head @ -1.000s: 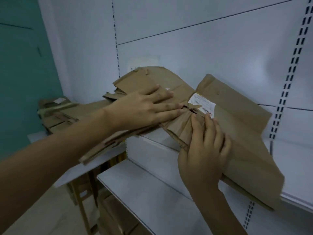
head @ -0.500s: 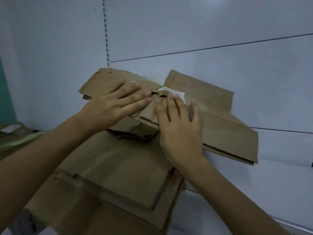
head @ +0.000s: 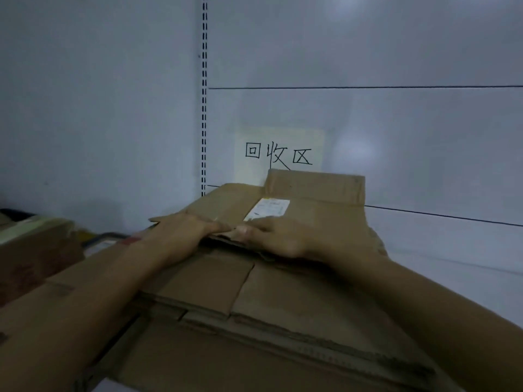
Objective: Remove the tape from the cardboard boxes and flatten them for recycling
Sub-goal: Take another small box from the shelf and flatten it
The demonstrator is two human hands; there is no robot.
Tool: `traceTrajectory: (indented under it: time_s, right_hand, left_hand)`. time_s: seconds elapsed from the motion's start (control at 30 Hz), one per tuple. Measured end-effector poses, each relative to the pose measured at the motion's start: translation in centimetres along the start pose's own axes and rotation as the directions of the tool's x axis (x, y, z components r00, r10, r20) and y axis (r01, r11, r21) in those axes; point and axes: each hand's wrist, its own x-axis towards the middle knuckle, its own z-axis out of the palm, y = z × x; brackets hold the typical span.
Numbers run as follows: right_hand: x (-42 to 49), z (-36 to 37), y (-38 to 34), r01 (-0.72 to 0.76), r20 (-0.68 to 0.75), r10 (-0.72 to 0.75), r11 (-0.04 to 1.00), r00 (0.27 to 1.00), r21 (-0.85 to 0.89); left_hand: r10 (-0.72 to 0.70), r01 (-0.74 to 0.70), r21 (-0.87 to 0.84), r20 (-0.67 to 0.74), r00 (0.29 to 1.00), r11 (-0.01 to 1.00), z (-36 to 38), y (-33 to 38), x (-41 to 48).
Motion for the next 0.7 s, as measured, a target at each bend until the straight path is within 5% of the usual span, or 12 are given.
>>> traceTrajectory:
  time_s: [0.13,0.27,0.37,0.47,0.57,0.63,0.7]
  right_hand:
    - [2.0,-4.0,3.9,-0.194,-0.221,0.147,0.959,0.964,-0.208]
    - [2.8,0.1,6.7,-0.375,0.019,0.38,0.918,0.925,-0.126]
    - [3.4,1.0,7.6,-0.388,-0.027,0.387,0.916,0.922,-0.107]
    - [3.5,0.6,7.5,-0.388,-0.008,0.39,0.912,0.921,-0.136]
    - [3.3,0.8,7.6,-0.37,-0.013,0.373,0.913,0.928,-0.171]
    - [3.2,1.1,7.6,-0.375,-0.048,0.373,0.909,0.927,-0.181]
    - [3.1,1.3,7.6,-0.381,-0.08,0.373,0.903,0.925,-0.197]
  left_hand:
    - [0.016,-0.017,-0.01,-0.077,0.997,1.0,0.0,-0.4,0.1]
    - [0.019,-0.024,-0.051,-0.11,0.994,0.998,1.2,-0.6,-0.5]
    - [0.006,-0.024,-0.116,-0.158,0.987,0.993,2.0,-0.4,-1.0]
    - [0.033,-0.02,-0.233,0.054,0.998,0.972,0.8,-0.9,-0.9]
    - [0.054,0.203,-0.508,0.445,0.894,0.837,-2.5,-1.2,-0.8]
    - [0.023,0.263,-0.62,0.415,0.91,0.739,-4.3,-0.4,0.5]
    - [-0.03,0.181,-0.611,0.249,0.968,0.771,-4.8,1.5,3.3]
